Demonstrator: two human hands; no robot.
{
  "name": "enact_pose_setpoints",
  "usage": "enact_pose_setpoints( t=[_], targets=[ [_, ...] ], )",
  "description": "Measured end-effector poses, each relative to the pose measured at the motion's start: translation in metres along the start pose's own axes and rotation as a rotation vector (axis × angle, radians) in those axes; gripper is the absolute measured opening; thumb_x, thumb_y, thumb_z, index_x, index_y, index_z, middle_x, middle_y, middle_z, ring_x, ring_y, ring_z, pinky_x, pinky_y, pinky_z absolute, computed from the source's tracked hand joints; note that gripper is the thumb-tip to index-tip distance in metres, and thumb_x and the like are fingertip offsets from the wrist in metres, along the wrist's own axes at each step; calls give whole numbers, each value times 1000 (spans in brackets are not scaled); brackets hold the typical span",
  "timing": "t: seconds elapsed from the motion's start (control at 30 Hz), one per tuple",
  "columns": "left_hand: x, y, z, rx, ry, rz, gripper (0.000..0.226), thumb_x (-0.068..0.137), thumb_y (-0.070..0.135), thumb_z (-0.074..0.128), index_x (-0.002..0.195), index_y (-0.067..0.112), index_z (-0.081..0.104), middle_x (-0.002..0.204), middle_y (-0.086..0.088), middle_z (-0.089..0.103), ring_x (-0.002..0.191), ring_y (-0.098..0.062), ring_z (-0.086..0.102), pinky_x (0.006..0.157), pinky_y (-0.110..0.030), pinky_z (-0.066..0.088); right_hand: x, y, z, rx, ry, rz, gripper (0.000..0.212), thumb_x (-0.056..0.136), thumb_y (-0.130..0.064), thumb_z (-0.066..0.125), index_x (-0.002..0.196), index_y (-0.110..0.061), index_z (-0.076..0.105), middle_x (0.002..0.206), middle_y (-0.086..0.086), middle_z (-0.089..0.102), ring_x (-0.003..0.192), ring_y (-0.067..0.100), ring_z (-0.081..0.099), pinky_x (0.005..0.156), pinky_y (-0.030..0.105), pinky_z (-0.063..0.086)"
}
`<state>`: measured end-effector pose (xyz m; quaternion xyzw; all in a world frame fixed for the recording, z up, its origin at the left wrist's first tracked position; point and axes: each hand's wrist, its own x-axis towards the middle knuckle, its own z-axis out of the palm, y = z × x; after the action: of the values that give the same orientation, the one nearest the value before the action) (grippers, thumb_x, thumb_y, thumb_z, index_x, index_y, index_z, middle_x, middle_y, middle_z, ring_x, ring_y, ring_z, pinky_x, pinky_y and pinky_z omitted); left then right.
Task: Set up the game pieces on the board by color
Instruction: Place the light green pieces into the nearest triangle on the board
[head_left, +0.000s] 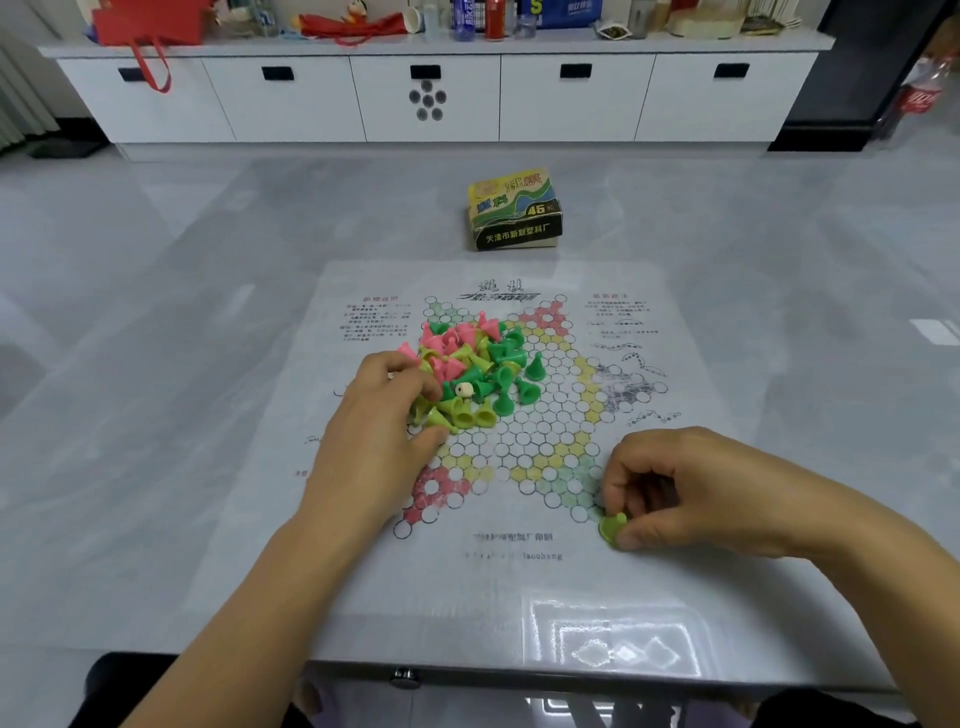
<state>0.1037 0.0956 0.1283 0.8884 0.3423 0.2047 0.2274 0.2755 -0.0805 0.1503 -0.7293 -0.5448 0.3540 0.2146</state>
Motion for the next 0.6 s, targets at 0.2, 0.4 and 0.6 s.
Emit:
enact_pose_setpoints(
  t=[0.2,0.4,0.6],
  targets=[
    [-1,3,6,-12,67,38,19,77,17,69,95,17,65,106,11,34,103,-1,24,85,-16,23,-3,2,-17,290,15,15,35,57,-46,78,85,-29,65,75,-2,66,67,7,57,65,22,49],
    [3,8,17,78,65,112,36,72,15,74,107,16,66,110,-8,51,106,-23,38,87,-27,30,18,3,-11,213,301,62,3,79,-26,65,80,-23,65,70,-7,65,61,-2,55,62,14,46],
    [5,12,23,126,38,153,14,71,15,72,85,14,73,101,-12,58,99,-34,49,80,-34,32,31,-3,0,99,288,14,4,84,-25,62,84,-25,66,78,-14,64,70,-4,57,63,8,44]
  ],
)
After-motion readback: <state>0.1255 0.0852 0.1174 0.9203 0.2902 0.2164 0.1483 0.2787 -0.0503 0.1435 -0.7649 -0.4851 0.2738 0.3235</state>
